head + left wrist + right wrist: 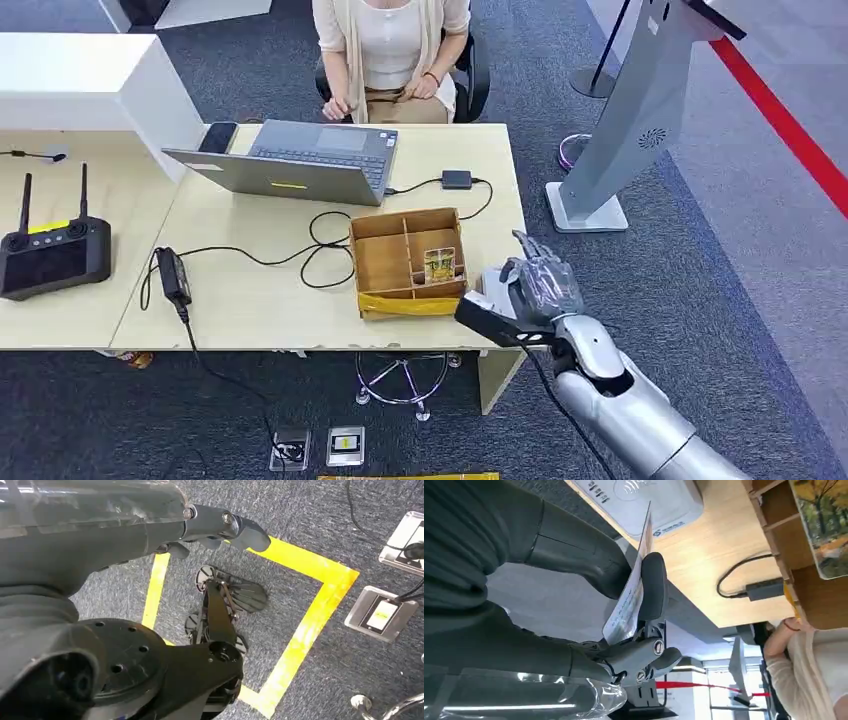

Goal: Pass the card to the sensor for recognition and then transmit it.

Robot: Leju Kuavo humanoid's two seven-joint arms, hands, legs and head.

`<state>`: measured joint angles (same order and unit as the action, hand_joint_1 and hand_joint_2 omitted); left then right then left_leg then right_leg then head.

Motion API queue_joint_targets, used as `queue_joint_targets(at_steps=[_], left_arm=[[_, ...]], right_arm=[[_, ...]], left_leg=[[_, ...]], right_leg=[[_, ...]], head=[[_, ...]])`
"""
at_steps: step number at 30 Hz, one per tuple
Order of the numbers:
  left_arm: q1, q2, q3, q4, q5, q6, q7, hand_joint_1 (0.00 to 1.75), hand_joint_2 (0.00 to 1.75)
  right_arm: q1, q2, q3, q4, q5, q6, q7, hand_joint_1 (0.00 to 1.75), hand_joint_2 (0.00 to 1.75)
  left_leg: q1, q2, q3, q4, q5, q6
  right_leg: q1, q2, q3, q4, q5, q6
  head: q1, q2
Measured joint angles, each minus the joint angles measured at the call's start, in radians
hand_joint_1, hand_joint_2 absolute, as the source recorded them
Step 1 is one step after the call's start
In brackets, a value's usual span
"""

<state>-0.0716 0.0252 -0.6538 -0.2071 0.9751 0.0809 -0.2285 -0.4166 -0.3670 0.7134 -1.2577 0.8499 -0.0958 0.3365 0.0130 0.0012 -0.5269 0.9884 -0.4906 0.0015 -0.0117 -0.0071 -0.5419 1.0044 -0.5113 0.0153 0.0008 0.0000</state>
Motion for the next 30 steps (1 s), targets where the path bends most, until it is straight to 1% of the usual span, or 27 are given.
queue_joint_targets(at_steps=[6, 13, 19, 23, 30], left_arm=[[0.000, 0.002, 0.000, 0.000, 0.002, 0.000, 0.000, 0.00, 0.00], [-0.001, 0.008, 0.000, 0.000, 0.017, 0.003, 0.000, 0.00, 0.00], [-0.001, 0.010, 0.000, 0.000, 0.012, 0.002, 0.000, 0.00, 0.00], [-0.001, 0.010, 0.000, 0.000, 0.010, 0.002, 0.000, 0.00, 0.00], [-0.001, 0.009, 0.000, 0.000, 0.009, 0.005, 0.006, 0.00, 0.00]], right_arm=[[0.003, -0.003, 0.004, -0.008, -0.016, -0.008, -0.008, 1.75, 1.75], [0.002, 0.002, 0.020, 0.004, -0.029, -0.021, -0.042, 1.75, 1.75], [-0.029, 0.019, 0.038, 0.060, -0.071, -0.024, -0.067, 1.75, 1.75], [-0.052, 0.035, 0.047, 0.108, -0.080, -0.056, -0.084, 1.75, 1.75], [-0.073, 0.040, 0.058, 0.172, -0.098, -0.050, -0.086, 1.75, 1.75]], left_leg=[[0.000, 0.000, 0.000, 0.000, 0.000, 0.000], [0.000, 0.000, -0.001, 0.000, 0.000, 0.000], [0.000, 0.000, -0.001, 0.000, 0.000, 0.000], [0.000, 0.000, 0.000, 0.000, 0.000, 0.000], [0.000, 0.000, -0.001, 0.000, 0.000, 0.000]], right_leg=[[0.000, 0.000, 0.000, 0.000, 0.000, 0.000], [0.000, 0.000, 0.000, 0.000, 0.000, 0.000], [0.000, 0.000, 0.000, 0.000, 0.000, 0.000], [0.000, 0.000, 0.000, 0.000, 0.000, 0.000], [0.000, 0.000, 0.000, 0.000, 0.000, 0.000]], head=[[0.000, 0.000], [0.000, 0.000], [0.000, 0.000], [0.000, 0.000], [0.000, 0.000]])
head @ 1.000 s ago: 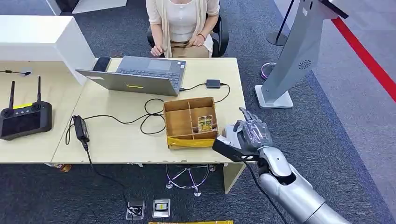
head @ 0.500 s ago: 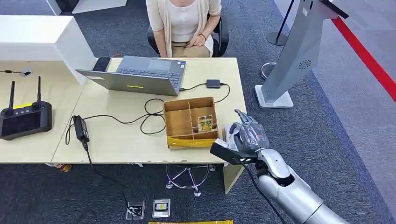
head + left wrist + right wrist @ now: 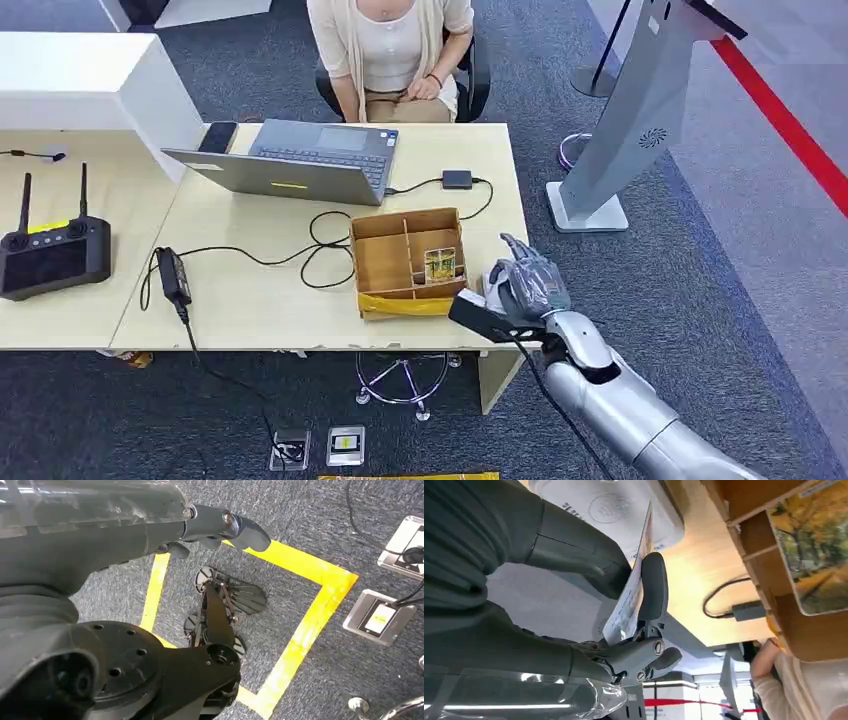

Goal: Pass the card to the sensor for recognition and then transmit it.

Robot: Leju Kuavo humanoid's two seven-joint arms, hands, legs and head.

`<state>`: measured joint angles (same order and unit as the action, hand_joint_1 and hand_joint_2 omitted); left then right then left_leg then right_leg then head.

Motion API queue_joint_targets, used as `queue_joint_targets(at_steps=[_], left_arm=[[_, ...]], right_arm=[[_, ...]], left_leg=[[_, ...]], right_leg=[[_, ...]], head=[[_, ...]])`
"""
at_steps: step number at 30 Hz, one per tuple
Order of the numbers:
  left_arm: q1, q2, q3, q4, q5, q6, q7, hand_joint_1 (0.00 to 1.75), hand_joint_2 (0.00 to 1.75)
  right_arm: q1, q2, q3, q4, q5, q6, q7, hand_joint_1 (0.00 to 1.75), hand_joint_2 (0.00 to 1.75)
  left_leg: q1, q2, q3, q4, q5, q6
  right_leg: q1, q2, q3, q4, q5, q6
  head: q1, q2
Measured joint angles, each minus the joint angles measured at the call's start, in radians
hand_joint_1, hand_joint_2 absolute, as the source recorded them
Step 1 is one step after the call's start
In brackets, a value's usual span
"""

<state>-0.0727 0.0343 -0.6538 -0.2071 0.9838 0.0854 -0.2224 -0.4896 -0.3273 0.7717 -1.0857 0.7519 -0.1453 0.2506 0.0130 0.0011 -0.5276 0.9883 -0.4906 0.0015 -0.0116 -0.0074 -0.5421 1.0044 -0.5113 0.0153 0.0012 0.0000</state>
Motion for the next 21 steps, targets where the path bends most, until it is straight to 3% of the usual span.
queue_joint_targets(at_steps=[21], left_arm=[[0.000, 0.001, 0.000, 0.000, 0.002, 0.002, 0.000, 0.00, 0.00]], right_arm=[[-0.018, 0.000, -0.001, 0.072, -0.011, 0.005, 0.037, 1.75, 1.75]], left_leg=[[0.000, 0.000, 0.000, 0.000, 0.000, 0.000]], right_leg=[[0.000, 0.000, 0.000, 0.000, 0.000, 0.000]], head=[[0.000, 0.000]])
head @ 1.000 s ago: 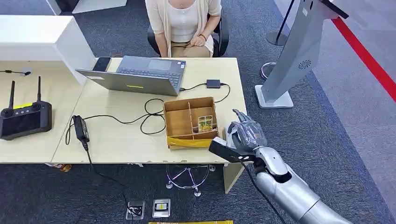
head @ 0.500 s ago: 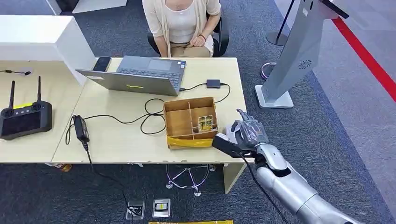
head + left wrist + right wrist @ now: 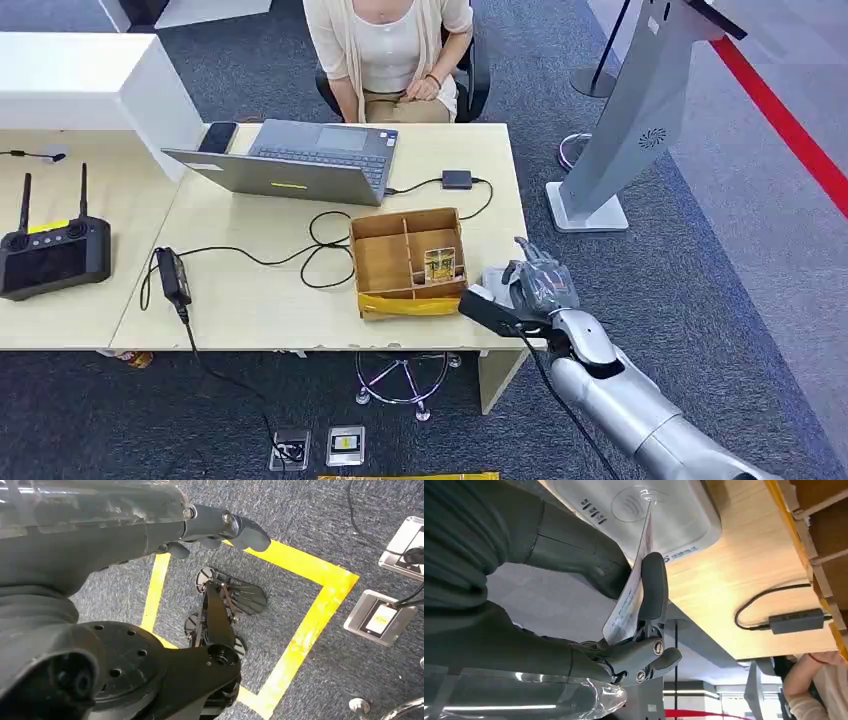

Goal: Pass the card to the sensor for recognition and then transmit it.

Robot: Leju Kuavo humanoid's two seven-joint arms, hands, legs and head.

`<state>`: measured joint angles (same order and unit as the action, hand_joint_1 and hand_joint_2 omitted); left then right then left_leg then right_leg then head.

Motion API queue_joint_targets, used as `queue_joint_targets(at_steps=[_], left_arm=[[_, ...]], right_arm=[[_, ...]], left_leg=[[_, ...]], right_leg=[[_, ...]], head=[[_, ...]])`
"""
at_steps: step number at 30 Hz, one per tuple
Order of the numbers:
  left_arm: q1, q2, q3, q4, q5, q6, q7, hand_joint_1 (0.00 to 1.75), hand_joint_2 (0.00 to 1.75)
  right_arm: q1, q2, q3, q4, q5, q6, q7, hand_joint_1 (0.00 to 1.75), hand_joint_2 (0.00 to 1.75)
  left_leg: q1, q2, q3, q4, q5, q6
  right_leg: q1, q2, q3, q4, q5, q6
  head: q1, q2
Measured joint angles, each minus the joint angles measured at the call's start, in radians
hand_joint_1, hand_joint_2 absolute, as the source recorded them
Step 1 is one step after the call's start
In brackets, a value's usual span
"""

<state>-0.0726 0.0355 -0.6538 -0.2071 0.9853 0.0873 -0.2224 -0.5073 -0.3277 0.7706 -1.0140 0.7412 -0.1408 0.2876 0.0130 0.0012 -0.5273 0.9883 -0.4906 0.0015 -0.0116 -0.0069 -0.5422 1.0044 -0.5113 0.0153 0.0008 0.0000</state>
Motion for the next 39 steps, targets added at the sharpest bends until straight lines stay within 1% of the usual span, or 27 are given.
queue_joint_targets(at_steps=[4, 7, 16, 22, 32, 39], left_arm=[[0.000, 0.000, 0.000, 0.000, 0.009, 0.009, 0.000, 0.00, 0.00], [0.000, 0.000, 0.000, 0.000, 0.018, 0.018, 0.000, 0.00, 0.00], [-0.002, 0.000, 0.000, 0.003, 0.029, 0.036, 0.000, 0.00, 0.00], [-0.002, 0.000, 0.000, 0.004, 0.029, 0.037, 0.000, 0.00, 0.00], [-0.002, -0.001, 0.000, 0.004, 0.023, 0.036, 0.000, 0.00, 0.00], [-0.002, -0.001, 0.000, 0.004, 0.005, 0.035, 0.000, 0.00, 0.00]], right_arm=[[0.000, 0.000, -0.004, 0.011, -0.002, 0.005, -0.011, 1.75, 1.75], [-0.001, 0.001, -0.011, 0.030, -0.020, 0.000, -0.037, 1.75, 1.75], [-0.026, 0.034, -0.023, 0.127, -0.015, -0.012, -0.088, 1.75, 1.75], [-0.041, 0.050, -0.025, 0.178, -0.019, -0.023, -0.107, 1.75, 1.75], [-0.043, 0.056, -0.039, 0.230, -0.050, -0.030, -0.123, 1.75, 1.75], [-0.043, 0.056, -0.057, 0.233, -0.052, -0.026, -0.098, 1.75, 1.75]], left_leg=[[0.000, 0.000, 0.000, 0.000, 0.000, 0.000], [0.000, 0.000, 0.000, 0.000, 0.000, 0.000], [0.000, 0.000, 0.000, 0.000, 0.000, 0.000], [0.000, 0.000, 0.000, 0.000, 0.000, 0.000], [0.000, 0.001, 0.002, 0.000, 0.000, 0.000], [0.000, 0.001, 0.002, 0.000, 0.000, 0.000]], right_leg=[[0.000, 0.000, 0.000, 0.000, 0.000, 0.000], [0.000, 0.000, 0.000, 0.000, 0.000, 0.000], [0.000, 0.000, 0.000, 0.000, 0.000, 0.000], [0.000, 0.000, 0.000, 0.000, 0.000, 0.000], [0.000, 0.001, 0.001, 0.000, 0.000, 0.000], [0.000, 0.002, 0.001, 0.000, 0.001, 0.000]], head=[[0.000, 0.000], [0.000, 0.000], [0.000, 0.000], [0.000, 0.000], [0.000, 0.000], [0.000, 0.000]])
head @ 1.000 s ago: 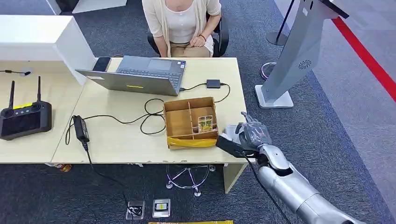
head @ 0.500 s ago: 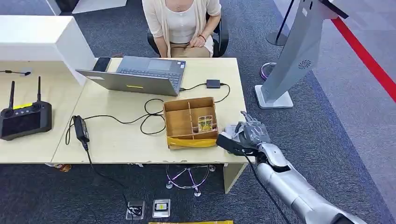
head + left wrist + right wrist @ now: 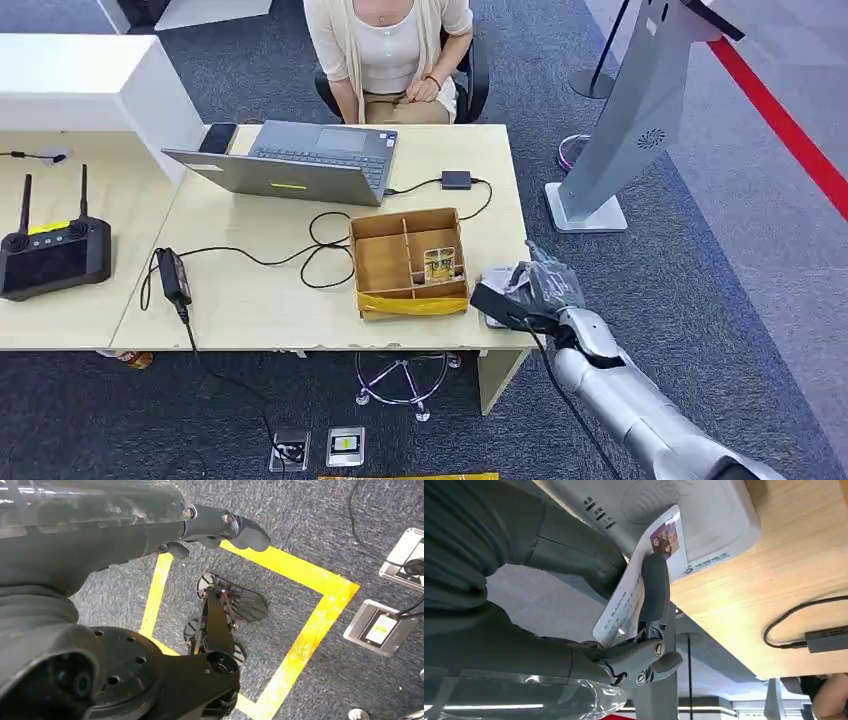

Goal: Pass the card to the sensor for recognition and then transmit it.

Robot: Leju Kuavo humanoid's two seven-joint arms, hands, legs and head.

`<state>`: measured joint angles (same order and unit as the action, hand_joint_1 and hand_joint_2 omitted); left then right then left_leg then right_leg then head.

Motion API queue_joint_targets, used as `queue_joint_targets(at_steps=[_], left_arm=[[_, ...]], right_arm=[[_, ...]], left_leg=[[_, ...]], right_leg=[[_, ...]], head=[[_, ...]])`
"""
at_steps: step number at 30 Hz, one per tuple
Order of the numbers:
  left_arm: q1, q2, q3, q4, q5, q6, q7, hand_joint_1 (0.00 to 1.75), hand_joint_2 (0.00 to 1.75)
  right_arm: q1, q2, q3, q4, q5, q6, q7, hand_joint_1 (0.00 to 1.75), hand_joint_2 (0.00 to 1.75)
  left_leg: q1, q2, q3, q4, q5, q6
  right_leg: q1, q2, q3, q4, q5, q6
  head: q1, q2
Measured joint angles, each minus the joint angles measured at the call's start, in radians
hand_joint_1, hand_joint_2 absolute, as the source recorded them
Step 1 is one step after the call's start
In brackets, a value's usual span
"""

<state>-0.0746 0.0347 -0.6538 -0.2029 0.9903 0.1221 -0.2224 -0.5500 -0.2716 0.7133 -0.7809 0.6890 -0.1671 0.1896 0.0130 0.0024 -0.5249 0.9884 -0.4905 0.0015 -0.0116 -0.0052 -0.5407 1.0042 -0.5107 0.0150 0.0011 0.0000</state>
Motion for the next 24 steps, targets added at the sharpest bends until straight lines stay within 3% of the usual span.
queue_joint_targets(at_steps=[5, 12, 16, 18, 24], left_arm=[[0.000, 0.000, 0.000, 0.000, -0.018, -0.006, 0.000, 0.00, 0.00], [0.000, 0.000, -0.014, 0.001, -0.039, -0.013, 0.000, 0.00, 0.00], [-0.002, 0.000, -0.027, 0.001, -0.066, -0.021, -0.001, 0.00, 0.00], [-0.008, 0.000, -0.035, 0.001, -0.074, -0.021, -0.001, 0.00, 0.00], [-0.014, -0.001, -0.053, 0.001, -0.082, -0.023, -0.001, 0.00, 0.00]], right_arm=[[-0.003, -0.012, -0.014, -0.047, 0.024, 0.018, 0.043, 1.75, 1.75], [-0.055, -0.022, -0.016, -0.231, 0.027, 0.082, 0.078, 1.75, 1.75], [-0.090, -0.017, -0.015, -0.331, -0.091, 0.120, 0.015, 1.75, 1.75], [-0.121, -0.010, -0.010, -0.384, -0.155, 0.135, 0.030, 1.75, 1.75], [-0.162, -0.005, 0.003, -0.479, -0.192, 0.132, 0.038, 1.75, 1.75]], left_leg=[[0.000, 0.000, 0.000, 0.000, 0.000, 0.000], [0.000, 0.000, -0.001, 0.000, 0.000, 0.000], [0.000, 0.000, -0.002, 0.000, 0.001, 0.000], [0.000, 0.000, -0.002, 0.000, 0.001, -0.001], [0.000, 0.000, -0.002, 0.000, 0.001, -0.001]], right_leg=[[0.000, 0.000, 0.000, 0.000, 0.001, 0.000], [0.000, 0.000, -0.001, 0.000, 0.001, 0.000], [0.000, 0.000, -0.001, 0.001, 0.001, 0.000], [0.000, 0.000, -0.001, 0.001, 0.001, 0.000], [0.000, 0.000, -0.001, 0.001, 0.001, 0.000]], head=[[0.000, 0.000], [0.000, 0.000], [0.000, 0.000], [0.000, 0.000], [0.000, 0.000]])
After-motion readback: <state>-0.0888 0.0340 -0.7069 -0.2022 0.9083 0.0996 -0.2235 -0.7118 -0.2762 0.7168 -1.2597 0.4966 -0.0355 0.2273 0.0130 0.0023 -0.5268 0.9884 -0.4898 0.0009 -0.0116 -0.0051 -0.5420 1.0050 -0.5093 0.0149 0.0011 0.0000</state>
